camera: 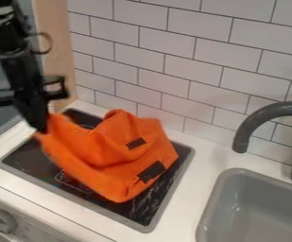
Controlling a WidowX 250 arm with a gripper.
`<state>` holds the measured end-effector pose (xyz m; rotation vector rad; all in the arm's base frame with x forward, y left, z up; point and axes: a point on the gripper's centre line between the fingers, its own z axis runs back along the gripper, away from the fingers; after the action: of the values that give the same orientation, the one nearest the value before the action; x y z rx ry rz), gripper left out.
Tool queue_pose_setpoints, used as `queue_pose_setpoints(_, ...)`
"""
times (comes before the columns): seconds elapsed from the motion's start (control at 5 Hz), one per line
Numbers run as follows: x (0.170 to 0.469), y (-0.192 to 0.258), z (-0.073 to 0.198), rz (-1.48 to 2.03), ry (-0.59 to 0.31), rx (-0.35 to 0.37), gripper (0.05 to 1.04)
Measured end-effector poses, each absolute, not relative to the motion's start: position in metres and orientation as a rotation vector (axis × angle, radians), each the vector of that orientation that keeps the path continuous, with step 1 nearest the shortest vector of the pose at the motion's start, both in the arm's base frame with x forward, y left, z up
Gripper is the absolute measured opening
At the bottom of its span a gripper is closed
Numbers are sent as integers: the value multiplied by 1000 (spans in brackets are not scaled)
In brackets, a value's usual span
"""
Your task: Fold the cloth from bottom left to top right
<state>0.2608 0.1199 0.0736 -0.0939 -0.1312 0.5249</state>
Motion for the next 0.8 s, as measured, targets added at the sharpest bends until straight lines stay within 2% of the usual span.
queue_pose_setpoints(0.2, 285, 111, 77, 530, -127, -125, 50)
queue_pose_setpoints(0.6, 332, 102, 70, 538, -122, -128, 50)
queue_pose_setpoints(0.8, 349, 94, 62, 506, -116, -100, 50)
